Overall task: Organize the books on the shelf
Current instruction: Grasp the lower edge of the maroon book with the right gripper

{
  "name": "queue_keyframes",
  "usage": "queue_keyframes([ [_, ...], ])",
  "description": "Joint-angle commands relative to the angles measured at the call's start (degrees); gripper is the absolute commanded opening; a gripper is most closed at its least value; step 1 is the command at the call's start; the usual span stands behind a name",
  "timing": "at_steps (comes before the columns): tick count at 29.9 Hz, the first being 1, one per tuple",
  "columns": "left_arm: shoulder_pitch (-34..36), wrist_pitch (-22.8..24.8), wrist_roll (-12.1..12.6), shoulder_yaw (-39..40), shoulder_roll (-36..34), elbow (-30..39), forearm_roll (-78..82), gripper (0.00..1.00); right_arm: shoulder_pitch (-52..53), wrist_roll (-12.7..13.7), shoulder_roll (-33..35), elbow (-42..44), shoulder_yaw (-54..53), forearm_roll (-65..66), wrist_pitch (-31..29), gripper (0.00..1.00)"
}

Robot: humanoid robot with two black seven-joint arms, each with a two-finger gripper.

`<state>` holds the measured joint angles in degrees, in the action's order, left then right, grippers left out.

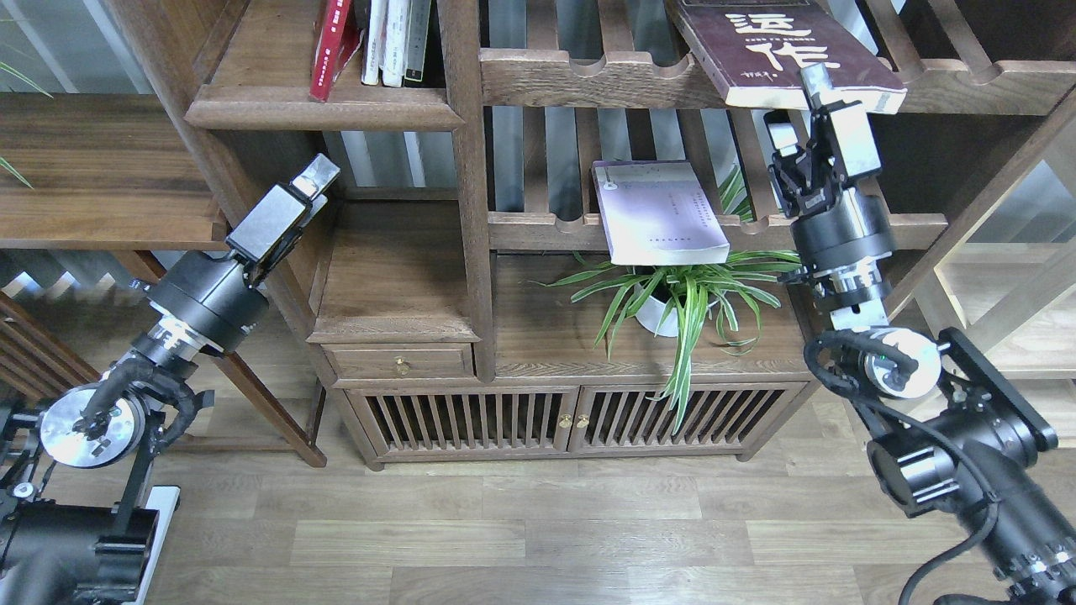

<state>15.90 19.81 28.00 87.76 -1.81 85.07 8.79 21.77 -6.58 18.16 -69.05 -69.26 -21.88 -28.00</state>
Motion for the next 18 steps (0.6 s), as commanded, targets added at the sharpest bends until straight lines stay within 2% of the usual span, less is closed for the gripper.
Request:
queue_keyframes([
  [1, -0.17, 0.14, 0.0, 0.13, -0.04, 0.19, 0.0, 0.99, 0.82, -0.01, 0.3, 0.23, -0.08, 0.0, 0.0, 1.0],
  [18, -0.08, 0.41, 0.0, 1.53, -0.83, 0.28, -0.09, 0.99, 0.73, -0.01, -0.23, 3.3, 0.97, 0.09, 0.0, 0.99],
])
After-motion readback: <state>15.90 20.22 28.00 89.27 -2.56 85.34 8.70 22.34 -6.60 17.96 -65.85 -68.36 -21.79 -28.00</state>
